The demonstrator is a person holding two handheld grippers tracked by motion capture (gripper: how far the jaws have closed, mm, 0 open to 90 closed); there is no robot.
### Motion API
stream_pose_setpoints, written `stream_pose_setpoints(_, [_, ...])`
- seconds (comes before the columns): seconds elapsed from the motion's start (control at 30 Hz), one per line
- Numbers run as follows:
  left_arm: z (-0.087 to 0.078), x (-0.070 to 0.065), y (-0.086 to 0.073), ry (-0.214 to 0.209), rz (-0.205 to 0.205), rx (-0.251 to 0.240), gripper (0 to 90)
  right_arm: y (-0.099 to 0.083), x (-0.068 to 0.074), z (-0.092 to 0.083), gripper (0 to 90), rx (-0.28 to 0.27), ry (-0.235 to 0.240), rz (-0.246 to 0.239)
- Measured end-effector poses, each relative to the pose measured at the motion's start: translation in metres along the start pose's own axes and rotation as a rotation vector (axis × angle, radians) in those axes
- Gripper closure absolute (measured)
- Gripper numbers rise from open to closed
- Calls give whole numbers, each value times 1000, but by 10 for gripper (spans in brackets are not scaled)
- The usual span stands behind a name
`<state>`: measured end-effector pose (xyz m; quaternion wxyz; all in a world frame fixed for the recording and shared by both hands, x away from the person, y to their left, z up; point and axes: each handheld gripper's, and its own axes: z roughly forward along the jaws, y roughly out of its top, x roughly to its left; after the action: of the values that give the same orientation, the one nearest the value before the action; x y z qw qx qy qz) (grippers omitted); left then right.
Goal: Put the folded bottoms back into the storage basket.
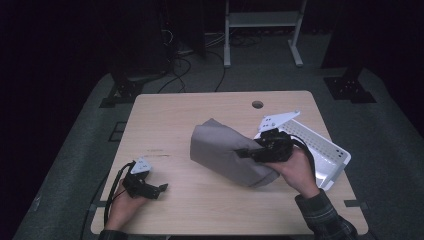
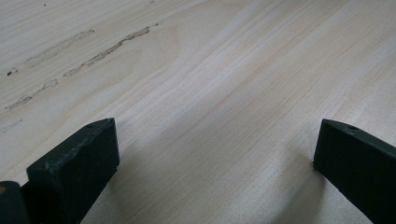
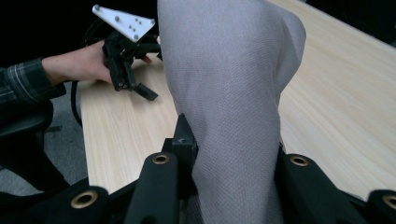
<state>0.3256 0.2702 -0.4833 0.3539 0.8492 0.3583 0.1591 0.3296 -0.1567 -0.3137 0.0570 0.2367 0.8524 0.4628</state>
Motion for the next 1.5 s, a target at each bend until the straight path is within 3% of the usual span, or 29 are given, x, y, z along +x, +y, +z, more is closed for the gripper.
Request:
stream_pose_setpoints(0.9, [0,0,0,0,0,-1,0,16,-32,-80,690,-50,-149,47])
stream_pose_setpoints(1.5, [0,0,0,0,-1,-2,0,1,-65,-118,690,-31,-272,108])
